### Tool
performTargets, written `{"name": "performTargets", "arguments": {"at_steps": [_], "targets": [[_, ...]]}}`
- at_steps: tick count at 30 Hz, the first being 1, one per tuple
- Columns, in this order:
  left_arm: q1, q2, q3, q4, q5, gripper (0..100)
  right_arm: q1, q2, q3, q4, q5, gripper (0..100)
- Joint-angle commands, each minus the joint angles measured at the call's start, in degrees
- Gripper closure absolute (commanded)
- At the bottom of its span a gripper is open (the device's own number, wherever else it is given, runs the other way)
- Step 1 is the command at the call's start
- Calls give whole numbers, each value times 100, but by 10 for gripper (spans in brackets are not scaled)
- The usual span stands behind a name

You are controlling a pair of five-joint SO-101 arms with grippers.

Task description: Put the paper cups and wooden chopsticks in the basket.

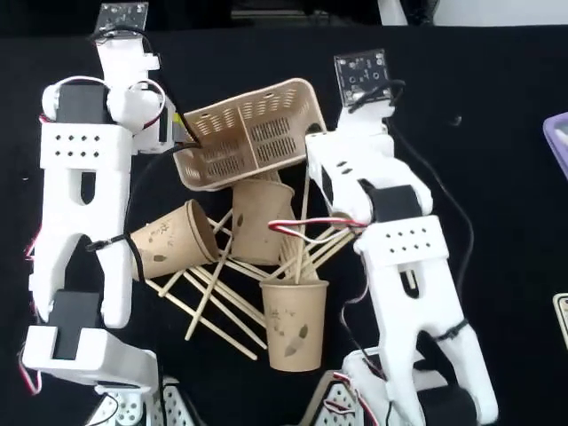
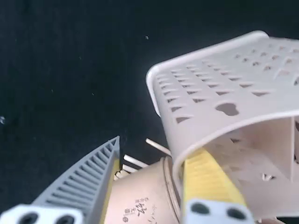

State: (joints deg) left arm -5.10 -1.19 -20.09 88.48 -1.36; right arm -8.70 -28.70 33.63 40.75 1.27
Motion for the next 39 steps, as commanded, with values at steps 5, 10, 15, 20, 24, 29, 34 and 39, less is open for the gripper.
{"name": "performTargets", "arguments": {"at_steps": [5, 10, 15, 20, 24, 29, 34, 39], "targets": [[-84, -35, 338, -220, -62, 822, -185, 391, -330, -123, -18, 861], [251, -88, 813, -281, -62, 824, -229, 409, -444, -132, -18, 896], [391, -97, 734, -167, -62, 827, -237, 426, -637, -132, 378, 900], [382, -35, 725, -264, -62, 943, -246, 426, -690, -176, 695, 899], [382, -35, 884, -563, -97, 968, -246, 426, -699, -167, 826, 899], [400, -35, 936, -818, -360, 968, -378, 435, -857, -167, 818, 899], [593, -35, 892, -853, -985, 968, -422, 435, -1024, -123, 791, 982], [611, -35, 945, -1073, -791, 964, -387, 374, -725, 185, 809, 988]]}}
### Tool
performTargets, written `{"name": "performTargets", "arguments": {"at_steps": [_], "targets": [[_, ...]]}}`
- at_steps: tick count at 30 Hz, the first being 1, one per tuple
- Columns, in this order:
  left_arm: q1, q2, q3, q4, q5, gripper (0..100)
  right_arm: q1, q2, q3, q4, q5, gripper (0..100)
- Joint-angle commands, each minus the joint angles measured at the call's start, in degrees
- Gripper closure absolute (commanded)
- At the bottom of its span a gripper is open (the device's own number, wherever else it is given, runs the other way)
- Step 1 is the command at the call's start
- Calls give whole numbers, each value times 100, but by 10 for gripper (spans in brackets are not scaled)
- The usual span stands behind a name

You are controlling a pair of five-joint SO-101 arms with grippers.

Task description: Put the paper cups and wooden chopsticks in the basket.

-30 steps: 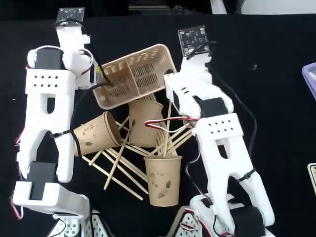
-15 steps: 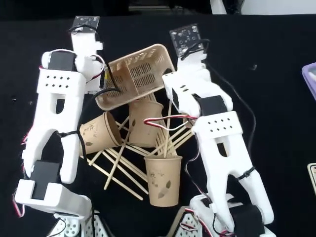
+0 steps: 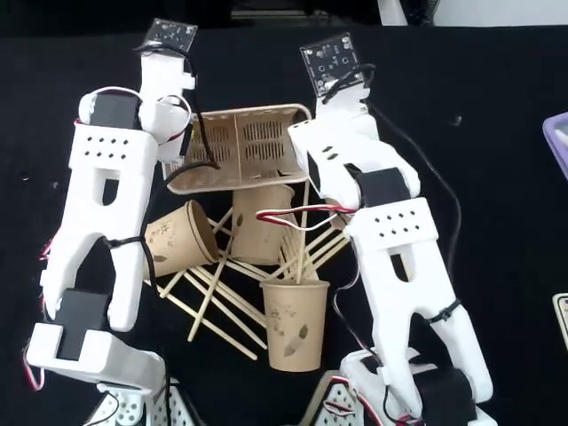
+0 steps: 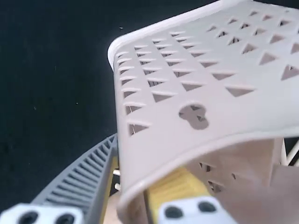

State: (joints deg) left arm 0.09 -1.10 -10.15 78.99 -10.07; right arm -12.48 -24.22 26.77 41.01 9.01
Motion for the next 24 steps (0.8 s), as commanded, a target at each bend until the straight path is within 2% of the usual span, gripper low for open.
{"name": "performTargets", "arguments": {"at_steps": [1, 4, 9, 19, 21, 24], "targets": [[84, -44, -48, -114, 211, 963, 35, -101, 57, 229, 44, 988], [40, -105, -48, -88, 440, 945, 237, -286, 382, 237, 53, 988], [40, -44, -40, 290, 466, 839, 369, -699, 796, 237, 62, 988], [-66, -53, 84, 475, 466, 834, 360, -813, 1218, -343, 62, 988], [-84, -53, 66, 466, 475, 842, 360, -822, 1165, -404, 53, 988], [-75, -97, -66, 404, 501, 979, 352, -813, 919, -343, 44, 988]]}}
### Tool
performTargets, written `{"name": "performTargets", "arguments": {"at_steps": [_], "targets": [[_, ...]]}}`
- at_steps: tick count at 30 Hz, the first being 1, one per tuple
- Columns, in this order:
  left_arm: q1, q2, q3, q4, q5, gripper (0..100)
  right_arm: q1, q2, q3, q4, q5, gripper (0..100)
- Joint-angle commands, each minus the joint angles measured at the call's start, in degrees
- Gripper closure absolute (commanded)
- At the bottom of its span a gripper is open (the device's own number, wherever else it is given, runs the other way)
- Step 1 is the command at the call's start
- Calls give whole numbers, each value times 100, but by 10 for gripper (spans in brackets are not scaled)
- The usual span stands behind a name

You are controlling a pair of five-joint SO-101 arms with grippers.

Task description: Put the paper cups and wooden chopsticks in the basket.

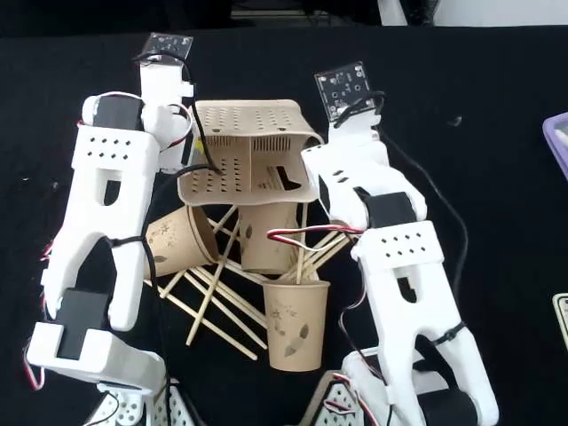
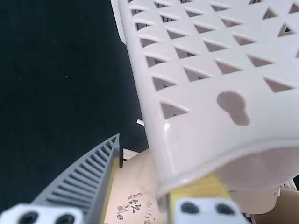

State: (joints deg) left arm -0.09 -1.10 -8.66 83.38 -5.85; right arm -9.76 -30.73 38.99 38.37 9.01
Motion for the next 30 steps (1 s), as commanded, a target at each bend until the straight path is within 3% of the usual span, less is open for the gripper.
{"name": "performTargets", "arguments": {"at_steps": [1, 9, 15, 25, 30], "targets": [[-57, -97, -259, -44, 141, 970, 79, -163, -391, -26, 26, 988], [-57, -35, -813, 721, 281, 968, -44, -154, -1191, 1116, -237, 988], [-66, 237, -1727, 1723, 158, 967, -70, 497, -2026, 1793, -237, 988], [-189, 1213, -1877, 1758, 273, 965, -44, 2343, -4312, 3560, -193, 988], [-242, 1310, -2659, 1741, 273, 951, -44, 3002, -5095, 3727, -185, 987]]}}
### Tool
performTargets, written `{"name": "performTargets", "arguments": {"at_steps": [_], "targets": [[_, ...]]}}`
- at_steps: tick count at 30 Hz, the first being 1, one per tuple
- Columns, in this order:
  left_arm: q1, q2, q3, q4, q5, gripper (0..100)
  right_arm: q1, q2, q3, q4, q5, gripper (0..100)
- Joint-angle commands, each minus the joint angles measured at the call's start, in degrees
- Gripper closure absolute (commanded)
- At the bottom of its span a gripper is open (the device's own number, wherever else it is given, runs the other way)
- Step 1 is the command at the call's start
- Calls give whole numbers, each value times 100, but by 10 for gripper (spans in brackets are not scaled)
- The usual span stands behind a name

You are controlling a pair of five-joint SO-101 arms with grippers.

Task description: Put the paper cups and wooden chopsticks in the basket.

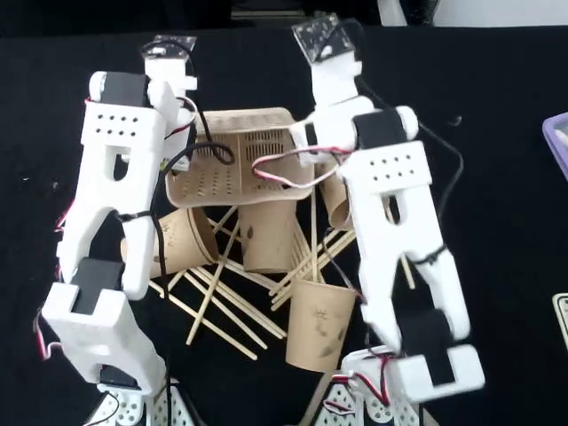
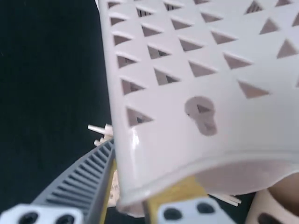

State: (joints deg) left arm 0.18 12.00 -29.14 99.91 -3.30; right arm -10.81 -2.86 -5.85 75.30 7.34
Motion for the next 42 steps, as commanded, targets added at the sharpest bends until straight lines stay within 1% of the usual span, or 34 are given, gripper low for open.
{"name": "performTargets", "arguments": {"at_steps": [1, 3, 5, 7, 8, 14, 20, 32, 38, 42], "targets": [[-277, -18, -804, 88, 35, 931, 62, 312, -752, 35, -18, 986], [-277, -26, -1165, 88, 44, 883, 62, 470, -980, 70, -18, 969], [-286, 0, -1446, 88, 44, 848, 53, 576, -1103, 70, -18, 908], [-286, 18, -1552, 70, 44, 839, 44, 602, -1147, 70, -18, 849], [-286, 26, -1543, -9, 44, 841, 44, 602, -1165, 70, -18, 835], [-286, 563, -1552, -422, 44, 841, 53, 646, -1402, 18, -18, 854], [-295, 1020, -1604, -642, 44, 841, 53, 646, -1376, -387, -18, 854], [-286, 1081, -1604, -580, 53, 841, 18, 602, -1420, 475, -53, 849], [-286, 1073, -1604, -580, 53, 841, 9, 611, -1209, 563, -18, 848], [-286, 1081, -1604, -571, 53, 853, -220, 593, -1138, 615, -44, 848]]}}
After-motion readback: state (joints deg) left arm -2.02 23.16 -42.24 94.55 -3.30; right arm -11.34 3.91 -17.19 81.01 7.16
